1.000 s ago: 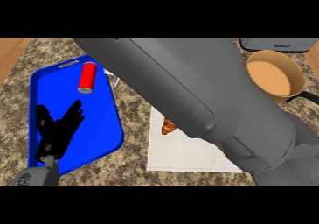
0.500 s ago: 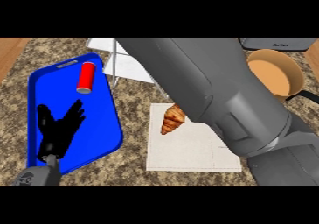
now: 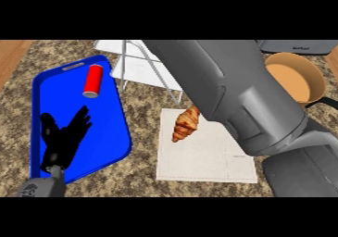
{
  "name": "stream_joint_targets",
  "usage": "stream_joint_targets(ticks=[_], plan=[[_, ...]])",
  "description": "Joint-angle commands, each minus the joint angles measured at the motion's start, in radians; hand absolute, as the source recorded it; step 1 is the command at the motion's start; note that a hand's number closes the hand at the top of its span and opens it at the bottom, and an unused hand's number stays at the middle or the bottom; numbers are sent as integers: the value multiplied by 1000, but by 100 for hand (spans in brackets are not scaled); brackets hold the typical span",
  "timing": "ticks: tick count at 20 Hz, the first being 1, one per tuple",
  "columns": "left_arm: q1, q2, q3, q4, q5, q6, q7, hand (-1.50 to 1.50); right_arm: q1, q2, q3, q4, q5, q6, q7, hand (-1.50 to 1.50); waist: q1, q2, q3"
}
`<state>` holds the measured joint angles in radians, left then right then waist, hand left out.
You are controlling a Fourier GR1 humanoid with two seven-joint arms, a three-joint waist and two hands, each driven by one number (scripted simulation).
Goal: Pick the bell pepper from the placemat and place it in the tiered shelf
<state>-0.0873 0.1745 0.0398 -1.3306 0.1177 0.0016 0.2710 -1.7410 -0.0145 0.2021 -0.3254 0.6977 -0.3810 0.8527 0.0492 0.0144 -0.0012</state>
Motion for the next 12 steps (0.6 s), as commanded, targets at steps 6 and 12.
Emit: stream_joint_targets(ticks=[6,12], plan=[[24,14,25,26,22,-40,-33,0,-30,-5,-53,59,-6,-23,-112,150,0,0,-1],[-1,26,23,-11,26,-38,39,0,-50,13,-44,108,7,7,-72,150,5,0,-1]])
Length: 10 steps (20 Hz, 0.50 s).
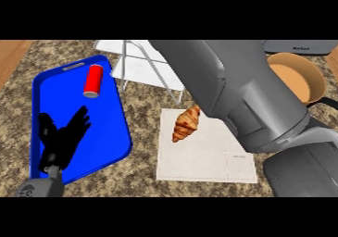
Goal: Pick the bell pepper from the placemat and place it in the tiered shelf
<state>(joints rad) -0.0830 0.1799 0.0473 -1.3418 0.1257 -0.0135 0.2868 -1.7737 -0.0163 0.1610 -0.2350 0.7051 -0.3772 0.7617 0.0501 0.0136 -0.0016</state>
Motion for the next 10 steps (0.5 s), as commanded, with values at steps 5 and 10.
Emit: stream_joint_targets(ticks=[5,10], plan=[[-9,2,11,28,-11,12,2,0,16,-34,-97,-46,-49,-224,26,-150,-13,1,0],[-18,-6,13,11,3,10,19,0,13,8,-164,-94,-99,-341,3,-150,-8,1,0]])
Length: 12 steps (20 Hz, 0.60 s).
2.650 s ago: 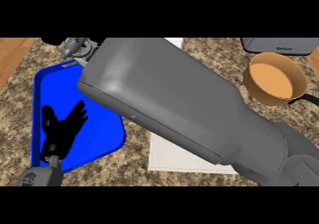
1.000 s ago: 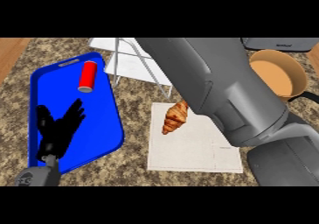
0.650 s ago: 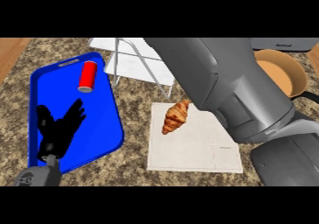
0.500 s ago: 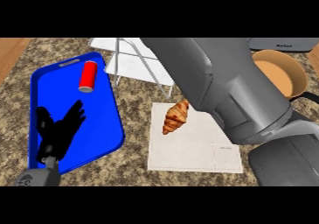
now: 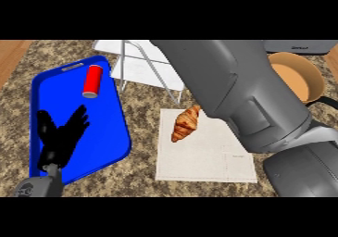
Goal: Pick the bell pepper from the placemat and place it in the tiered shelf
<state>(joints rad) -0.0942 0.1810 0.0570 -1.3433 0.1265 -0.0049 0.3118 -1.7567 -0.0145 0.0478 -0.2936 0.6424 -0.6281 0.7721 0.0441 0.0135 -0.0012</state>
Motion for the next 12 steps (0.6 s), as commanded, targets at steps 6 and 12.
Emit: stream_joint_targets(ticks=[6,12], plan=[[40,15,8,6,-4,-17,-21,0,41,-18,-151,-128,-117,-196,-83,-150,-13,-7,1],[-5,11,37,78,8,-20,-50,0,6,-68,-141,-104,-37,-322,-19,-150,-35,-11,-1]])
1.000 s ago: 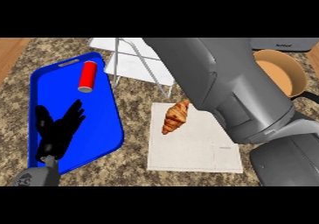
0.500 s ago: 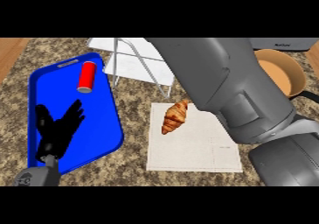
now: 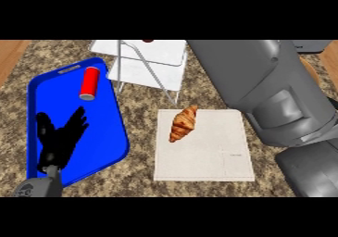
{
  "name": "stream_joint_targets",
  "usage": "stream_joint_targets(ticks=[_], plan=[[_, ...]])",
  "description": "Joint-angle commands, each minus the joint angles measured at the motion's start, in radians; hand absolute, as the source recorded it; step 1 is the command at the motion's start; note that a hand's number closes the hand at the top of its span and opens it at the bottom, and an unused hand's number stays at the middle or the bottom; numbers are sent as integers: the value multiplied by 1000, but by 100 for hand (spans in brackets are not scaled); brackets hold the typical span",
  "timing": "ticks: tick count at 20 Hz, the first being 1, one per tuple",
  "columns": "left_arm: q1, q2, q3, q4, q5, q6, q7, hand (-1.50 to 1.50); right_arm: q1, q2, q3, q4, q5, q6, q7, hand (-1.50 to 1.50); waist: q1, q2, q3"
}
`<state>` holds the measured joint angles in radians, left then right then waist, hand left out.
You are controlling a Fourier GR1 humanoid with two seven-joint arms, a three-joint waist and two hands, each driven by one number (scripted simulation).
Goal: Pick the bell pepper from the placemat and place it in the tiered shelf
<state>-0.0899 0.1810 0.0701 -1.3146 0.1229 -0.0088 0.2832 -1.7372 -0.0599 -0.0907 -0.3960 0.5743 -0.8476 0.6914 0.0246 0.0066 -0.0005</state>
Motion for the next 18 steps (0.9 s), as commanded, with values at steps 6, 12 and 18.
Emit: stream_joint_targets(ticks=[6,12,18], plan=[[24,7,25,18,13,-6,-3,0,16,-127,-14,-35,85,-169,148,-150,-40,-16,0],[98,-8,21,-29,1,17,-22,0,158,-199,-36,-236,58,-91,176,-150,-74,-32,3],[113,6,40,-19,4,11,-32,0,337,-254,2,-542,15,76,234,-150,-90,-35,2]])
